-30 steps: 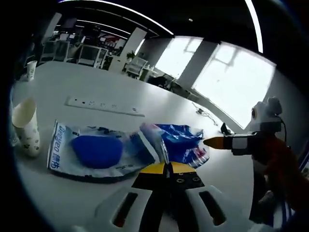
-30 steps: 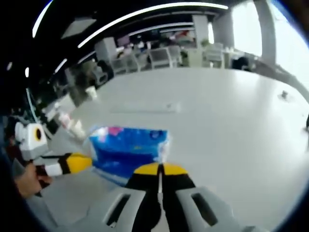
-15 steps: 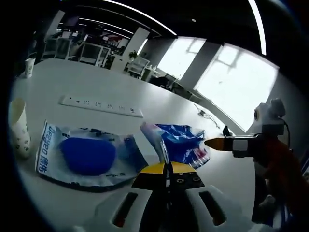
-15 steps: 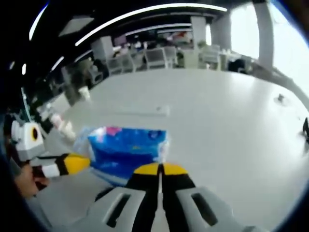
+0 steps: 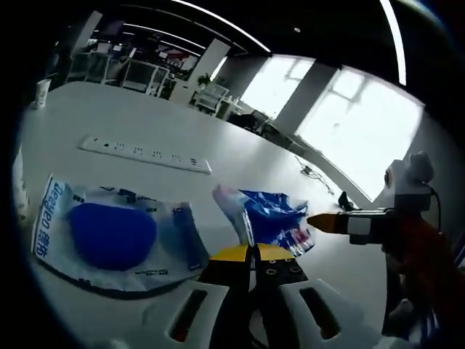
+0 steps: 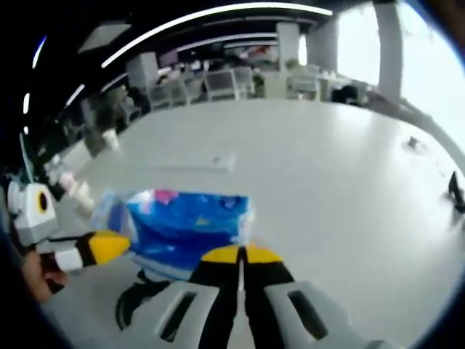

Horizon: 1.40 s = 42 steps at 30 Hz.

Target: Arrange the tabletop items into an orderly group along one side of the table until the central work area is clear of visible clutter.

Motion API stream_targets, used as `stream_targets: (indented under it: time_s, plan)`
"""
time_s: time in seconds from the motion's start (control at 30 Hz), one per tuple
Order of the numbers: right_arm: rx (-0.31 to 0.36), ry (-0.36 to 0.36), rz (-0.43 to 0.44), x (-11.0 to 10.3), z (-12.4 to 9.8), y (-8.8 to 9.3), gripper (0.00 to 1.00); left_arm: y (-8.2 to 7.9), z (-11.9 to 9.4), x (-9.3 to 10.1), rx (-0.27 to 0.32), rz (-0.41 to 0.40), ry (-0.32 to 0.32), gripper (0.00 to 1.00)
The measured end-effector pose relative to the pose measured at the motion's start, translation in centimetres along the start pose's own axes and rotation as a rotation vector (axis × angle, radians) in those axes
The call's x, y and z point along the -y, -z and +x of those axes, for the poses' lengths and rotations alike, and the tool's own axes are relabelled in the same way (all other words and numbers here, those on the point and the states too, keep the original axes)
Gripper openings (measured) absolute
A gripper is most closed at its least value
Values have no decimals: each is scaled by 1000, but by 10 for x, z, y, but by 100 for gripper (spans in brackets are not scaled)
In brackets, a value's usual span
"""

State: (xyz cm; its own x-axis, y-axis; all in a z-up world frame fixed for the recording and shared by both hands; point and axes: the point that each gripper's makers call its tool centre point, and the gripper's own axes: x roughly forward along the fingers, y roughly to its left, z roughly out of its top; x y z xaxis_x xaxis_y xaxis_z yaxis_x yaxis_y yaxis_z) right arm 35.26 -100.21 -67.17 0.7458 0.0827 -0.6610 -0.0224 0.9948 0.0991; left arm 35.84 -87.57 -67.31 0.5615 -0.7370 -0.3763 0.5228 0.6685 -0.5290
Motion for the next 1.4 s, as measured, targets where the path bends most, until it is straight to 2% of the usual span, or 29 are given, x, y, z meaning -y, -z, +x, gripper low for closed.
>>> stream_targets:
  time_s: [0.23, 0.47, 0.73, 0.97, 1.07, 1.4]
  plan:
    - [2, 7, 0, 7, 2, -3, 0, -5, 6, 6, 9, 32, -2, 1]
    - [-9, 10, -12, 15, 3, -3, 0, 3, 12, 10, -8, 27, -6, 1]
    - [-18, 5, -4, 24, 10, 3, 0, 8, 19, 12, -27, 62, -22, 1]
    - [-29, -2, 8, 27, 20, 7, 0, 8, 26, 9, -28, 67, -45, 1]
    - [-33, -16, 23, 26, 24, 8, 0, 10, 26, 5, -36, 50, -74, 1]
    - [-53, -12, 23, 28, 34, 17, 0, 25, 34, -5, -82, 99, -121, 2]
